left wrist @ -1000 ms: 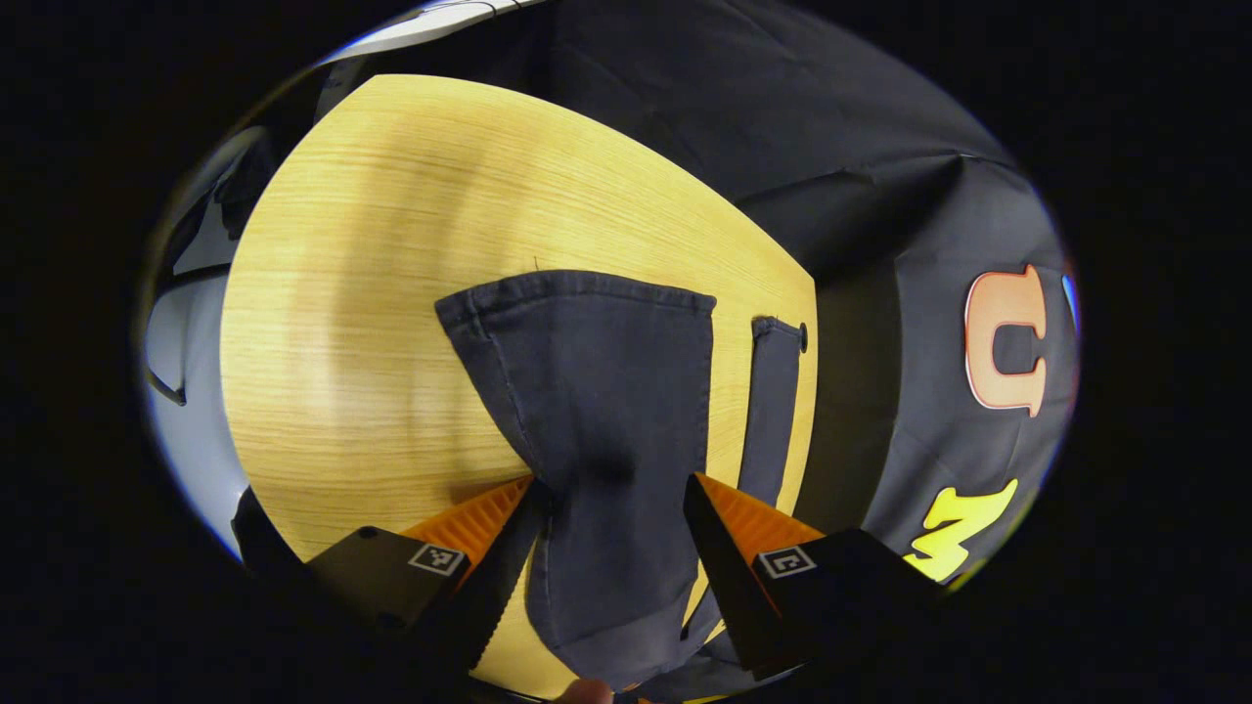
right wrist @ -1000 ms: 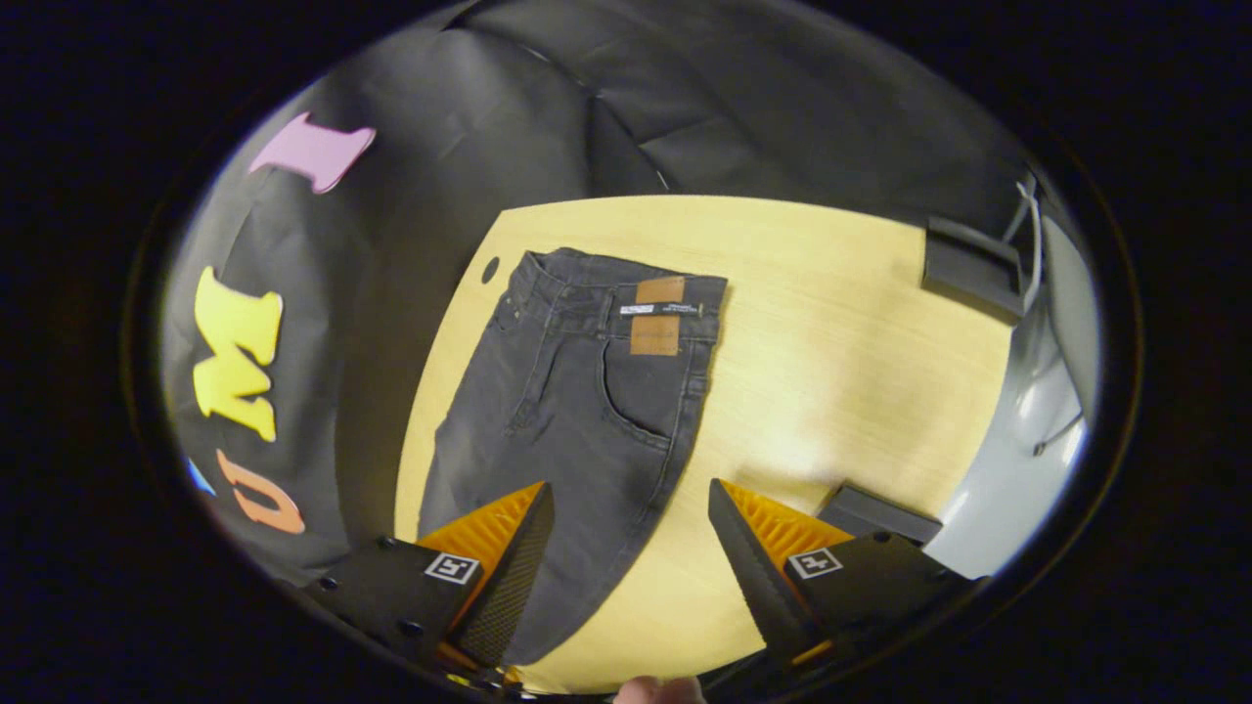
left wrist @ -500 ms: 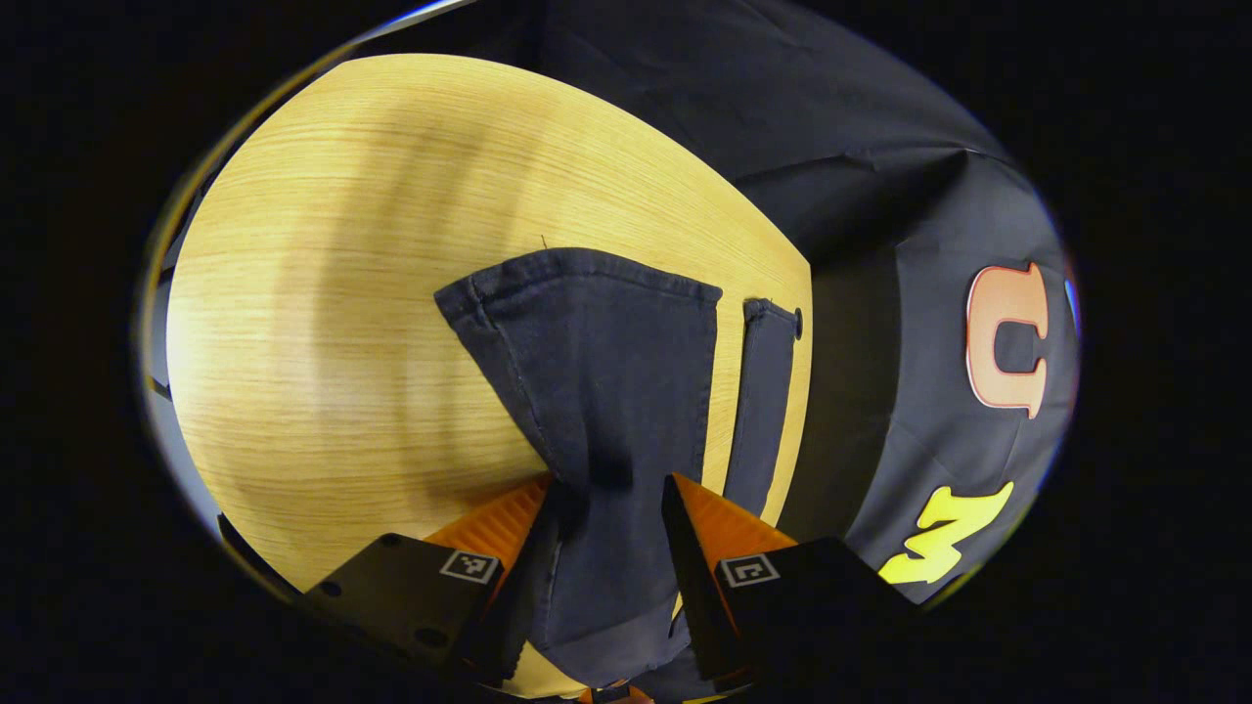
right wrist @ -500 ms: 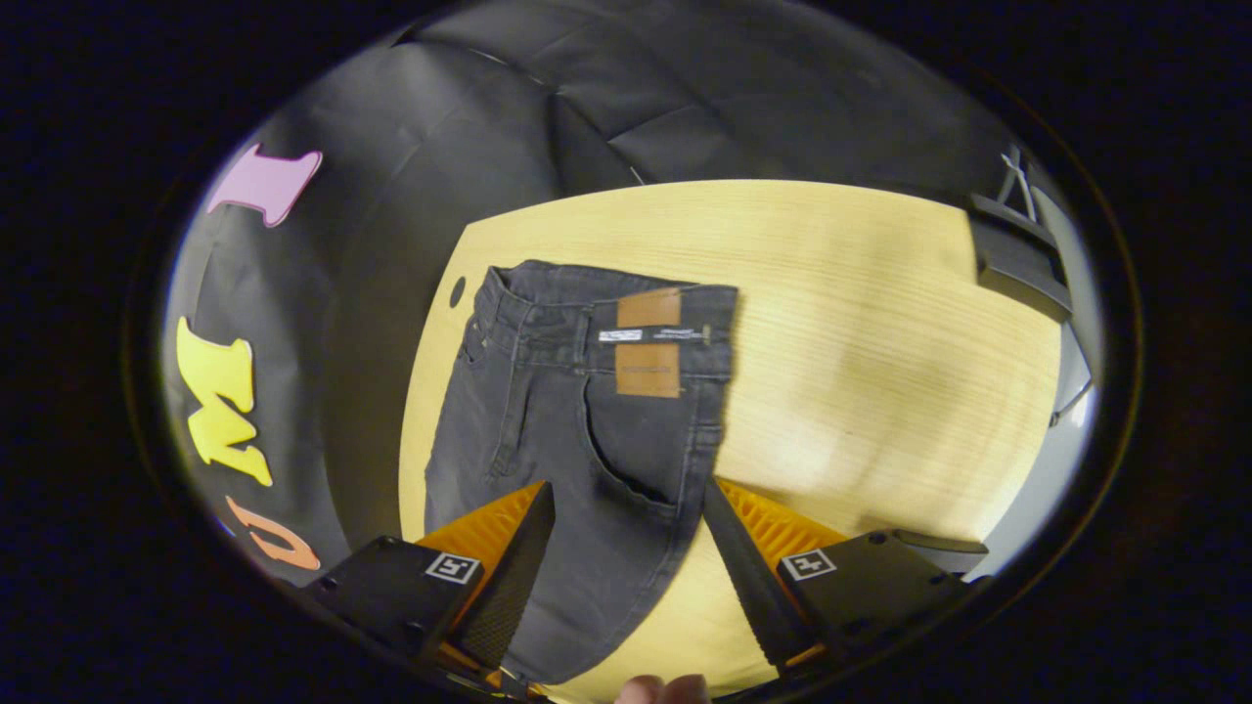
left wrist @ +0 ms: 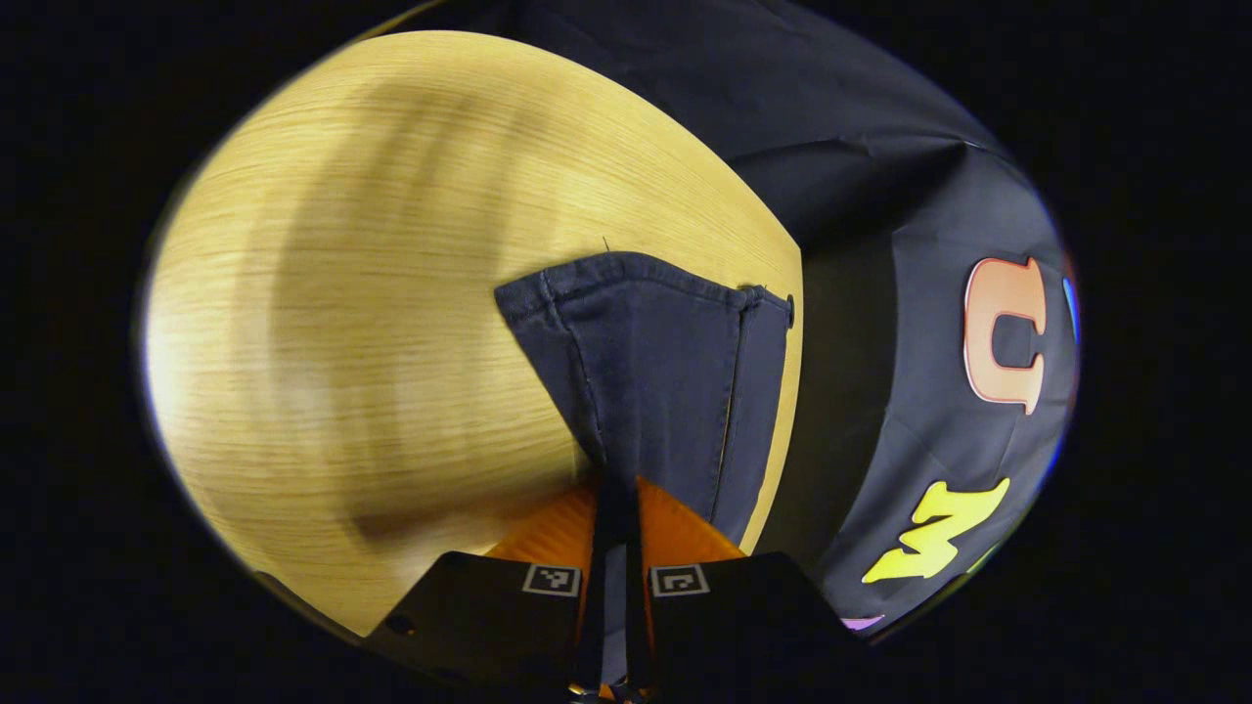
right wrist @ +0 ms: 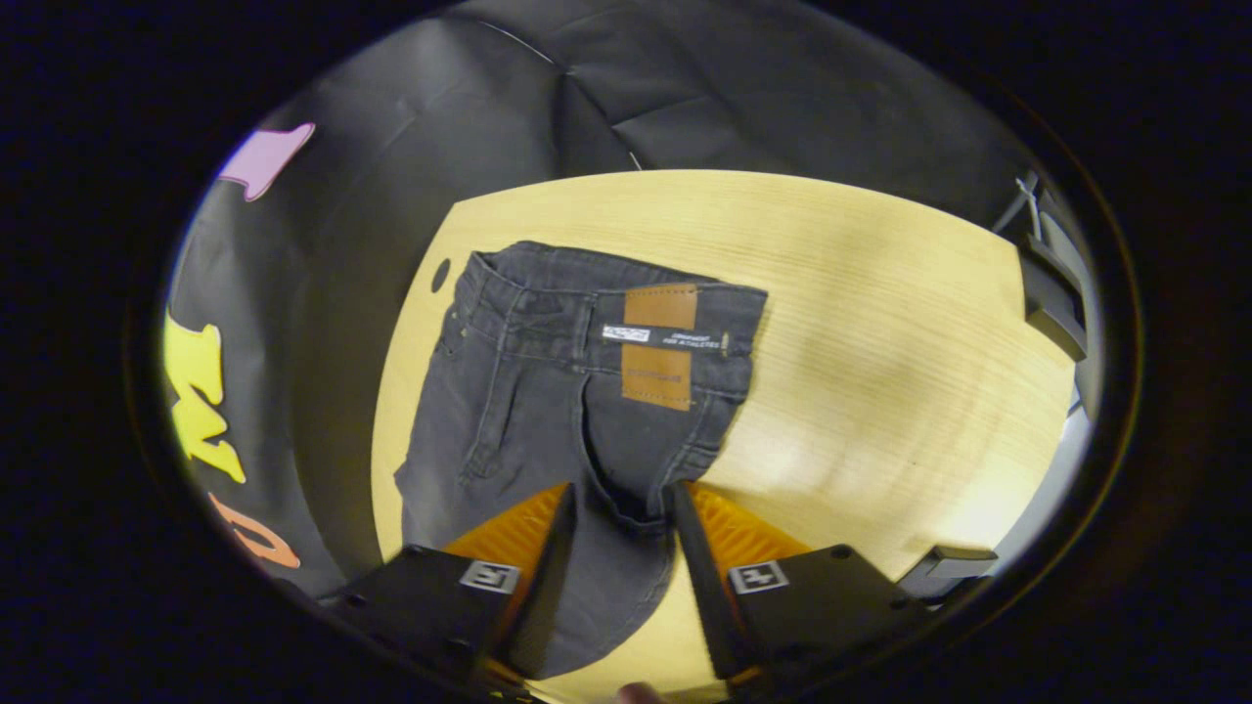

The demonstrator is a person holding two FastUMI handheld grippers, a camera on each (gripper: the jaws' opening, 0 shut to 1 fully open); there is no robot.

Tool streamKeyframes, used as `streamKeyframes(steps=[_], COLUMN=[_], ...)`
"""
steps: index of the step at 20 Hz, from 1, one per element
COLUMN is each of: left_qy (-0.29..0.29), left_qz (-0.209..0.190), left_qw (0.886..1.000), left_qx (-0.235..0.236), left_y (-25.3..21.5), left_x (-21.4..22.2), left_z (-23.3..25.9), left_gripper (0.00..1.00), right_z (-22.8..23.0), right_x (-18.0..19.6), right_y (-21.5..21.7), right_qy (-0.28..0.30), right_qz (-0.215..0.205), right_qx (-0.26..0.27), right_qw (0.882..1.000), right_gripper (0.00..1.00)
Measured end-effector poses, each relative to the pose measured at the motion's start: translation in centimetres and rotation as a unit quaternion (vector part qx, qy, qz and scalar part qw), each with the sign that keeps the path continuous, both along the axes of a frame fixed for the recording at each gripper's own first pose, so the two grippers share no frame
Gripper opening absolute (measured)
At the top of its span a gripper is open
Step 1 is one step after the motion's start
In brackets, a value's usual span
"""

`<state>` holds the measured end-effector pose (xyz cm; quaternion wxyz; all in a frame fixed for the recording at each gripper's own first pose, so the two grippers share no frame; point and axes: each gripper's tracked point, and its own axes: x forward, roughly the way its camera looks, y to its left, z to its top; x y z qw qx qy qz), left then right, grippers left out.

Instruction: Grasp the waist and the cuffs of the jeans and fold them to make the two legs overlap; first hold the waist and fold one-third of the jeans toward the cuffs, then hold the cuffs and fold the remaining one-third in the same direction to finish folding.

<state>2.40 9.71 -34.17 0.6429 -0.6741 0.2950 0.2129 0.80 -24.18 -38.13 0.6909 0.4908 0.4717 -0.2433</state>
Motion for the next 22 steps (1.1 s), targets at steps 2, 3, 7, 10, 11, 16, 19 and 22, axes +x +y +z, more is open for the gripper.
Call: streamKeyframes(steps=[2,3,7,10,11,16,19,22], left_qy=[-0.011,-0.017,-0.028,-0.009,0.001,0.053,0.06,0.068], left_qz=[0.006,0.004,-0.051,-0.147,-0.177,-0.249,-0.272,-0.283], left_qw=[1.0,1.0,0.998,0.983,0.973,0.943,0.94,0.939], left_qx=[-0.012,-0.016,0.009,0.112,0.145,0.216,0.197,0.184], left_y=[0.1,0.1,-0.3,-0.1,-0.2,-0.3,-0.3,0.2], left_x=[0.3,0.2,-0.2,-1.2,-1.6,-0.7,2.0,5.3], left_z=[0.1,0.4,1.6,4.5,5.6,10.0,12.7,14.5], left_gripper=[0.1,0.09,0.06,0.05,0.04,0.04,0.04,0.04], right_z=[0.3,0.1,0.2,1.9,3.0,9.6,12.7,14.4], right_x=[-0.1,-0.3,-0.2,0.0,0.2,1.0,3.1,6.3], right_y=[-0.4,-0.3,-0.2,0.0,0.0,-0.4,-0.5,-0.4], right_qy=[-0.001,0.0,0.0,-0.016,-0.029,-0.095,-0.123,-0.136], right_qz=[-0.016,-0.022,-0.033,-0.018,-0.017,-0.023,-0.006,0.013], right_qx=[0.013,0.021,0.044,0.043,0.047,0.06,0.062,0.068], right_qw=[1.0,1.0,0.998,0.999,0.998,0.993,0.99,0.988], right_gripper=[0.24,0.19,0.03,0.01,0.01,0.0,0.01,0.0])
